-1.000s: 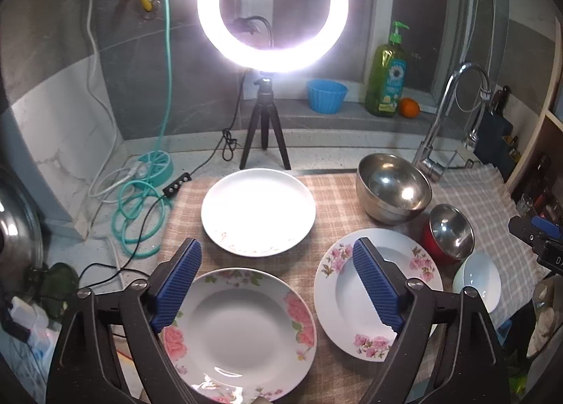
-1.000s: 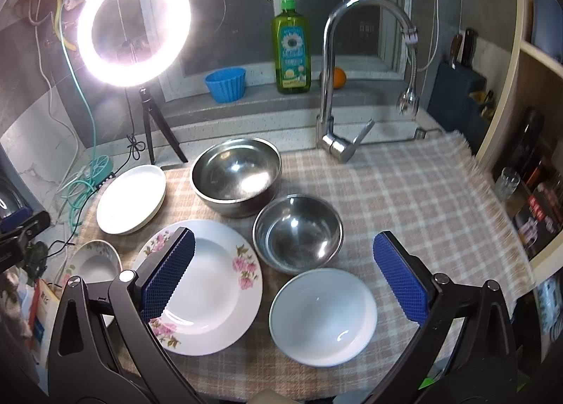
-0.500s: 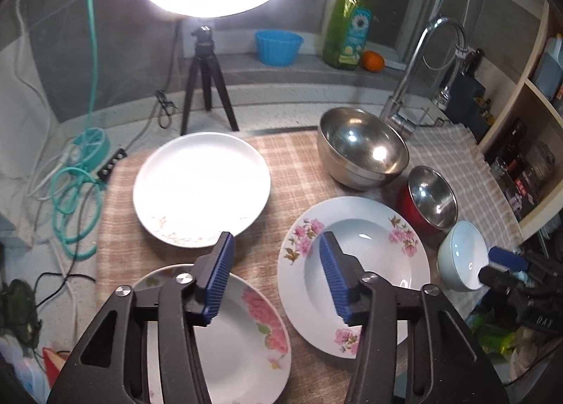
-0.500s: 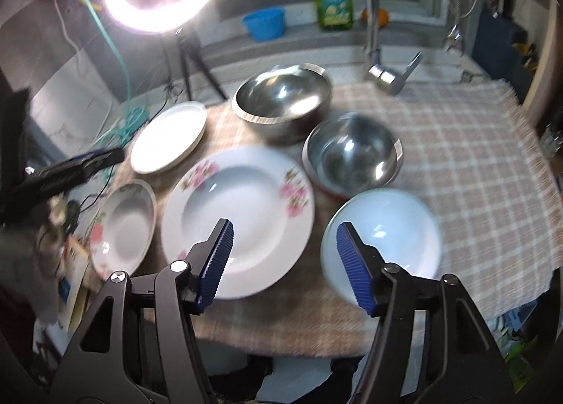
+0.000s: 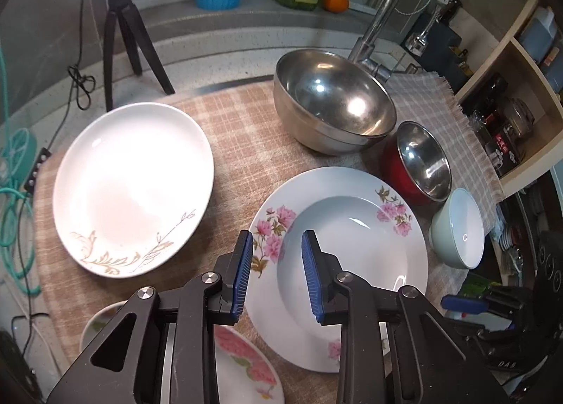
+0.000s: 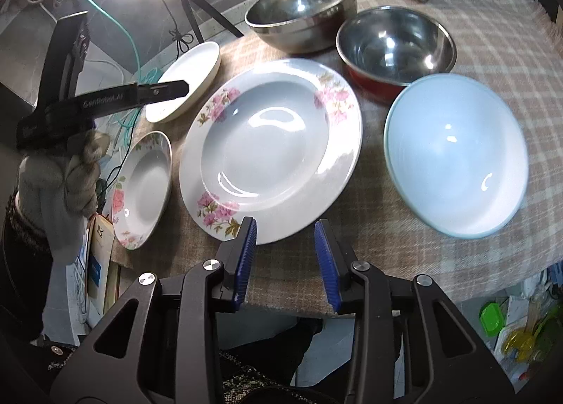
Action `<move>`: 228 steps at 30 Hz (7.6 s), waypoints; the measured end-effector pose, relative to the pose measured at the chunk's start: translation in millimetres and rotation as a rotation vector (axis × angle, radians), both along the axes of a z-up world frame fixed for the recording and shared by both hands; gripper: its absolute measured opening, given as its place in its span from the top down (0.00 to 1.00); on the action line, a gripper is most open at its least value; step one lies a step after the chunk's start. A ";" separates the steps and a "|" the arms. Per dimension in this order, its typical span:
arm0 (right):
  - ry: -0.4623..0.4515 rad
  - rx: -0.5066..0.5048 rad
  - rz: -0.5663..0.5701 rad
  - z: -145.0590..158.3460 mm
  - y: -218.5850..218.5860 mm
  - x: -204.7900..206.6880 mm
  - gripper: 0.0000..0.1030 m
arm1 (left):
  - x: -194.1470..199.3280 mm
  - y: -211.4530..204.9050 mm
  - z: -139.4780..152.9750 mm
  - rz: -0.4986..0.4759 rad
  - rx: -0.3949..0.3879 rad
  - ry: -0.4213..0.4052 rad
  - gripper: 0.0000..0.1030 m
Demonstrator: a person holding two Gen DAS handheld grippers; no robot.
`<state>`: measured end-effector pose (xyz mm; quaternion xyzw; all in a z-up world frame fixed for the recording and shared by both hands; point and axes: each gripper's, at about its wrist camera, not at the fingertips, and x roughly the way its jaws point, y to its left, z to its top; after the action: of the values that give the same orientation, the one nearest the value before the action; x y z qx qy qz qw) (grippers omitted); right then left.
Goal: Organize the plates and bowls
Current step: 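Move the right gripper toward the rim of the pink-rose deep plate, then close the right gripper on the rose plate rim and lift it, then carry the rose plate and lower it onto the pink-blossom deep plate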
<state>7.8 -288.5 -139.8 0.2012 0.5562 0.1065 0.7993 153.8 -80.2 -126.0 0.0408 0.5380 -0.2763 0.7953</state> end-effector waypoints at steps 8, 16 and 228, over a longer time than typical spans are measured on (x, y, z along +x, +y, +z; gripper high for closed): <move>0.052 0.062 -0.051 -17.3 -8.4 -0.4 0.69 | 14.8 -5.4 -15.0 -0.028 0.019 0.047 0.76; 0.081 0.118 -0.076 -29.9 -13.5 7.4 0.73 | 26.3 -5.8 -29.2 -0.018 0.035 0.084 0.76; 0.064 -0.056 0.058 -23.9 -12.7 72.5 0.87 | -50.8 27.4 -22.9 0.230 -0.140 0.099 0.79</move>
<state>80.3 -301.2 -163.6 0.1660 0.5898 0.1075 0.7829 103.0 -52.8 -148.9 -0.0905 0.5569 -0.2219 0.7953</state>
